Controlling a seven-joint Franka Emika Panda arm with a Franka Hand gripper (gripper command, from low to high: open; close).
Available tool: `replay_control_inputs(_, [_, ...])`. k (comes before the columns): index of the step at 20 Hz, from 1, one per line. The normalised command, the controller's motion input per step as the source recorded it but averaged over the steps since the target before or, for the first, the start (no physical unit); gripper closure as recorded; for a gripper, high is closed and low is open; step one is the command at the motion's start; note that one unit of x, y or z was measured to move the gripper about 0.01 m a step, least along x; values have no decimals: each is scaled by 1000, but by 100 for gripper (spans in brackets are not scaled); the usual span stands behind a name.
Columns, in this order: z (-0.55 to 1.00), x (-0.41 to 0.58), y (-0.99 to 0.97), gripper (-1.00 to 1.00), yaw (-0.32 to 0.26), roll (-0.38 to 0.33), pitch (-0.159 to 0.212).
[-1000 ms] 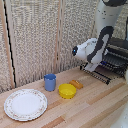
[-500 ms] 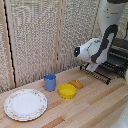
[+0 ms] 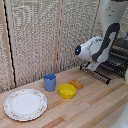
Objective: Position your gripper near the tray handle while precisely lining it up. Firmly yet gently grip the handle, ensuring a strong hold. Slide the tray into the oven in a steady manner until it's entirely inside. Relinquish the handle as it sits within the oven and extract your gripper with care.
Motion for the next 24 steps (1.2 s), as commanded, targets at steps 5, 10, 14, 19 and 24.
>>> replay_control_inputs(5, [629,-280,-909,100,48,-2,0])
replay_control_inputs(10, [646,-236,-1000,100,6,8,0])
replay_control_inputs(14, [690,-140,-1000,100,3,24,0])
replay_control_inputs(19, [526,-90,-1000,100,0,-9,7])
replay_control_inputs(24, [330,-3,-1000,100,0,-11,4])
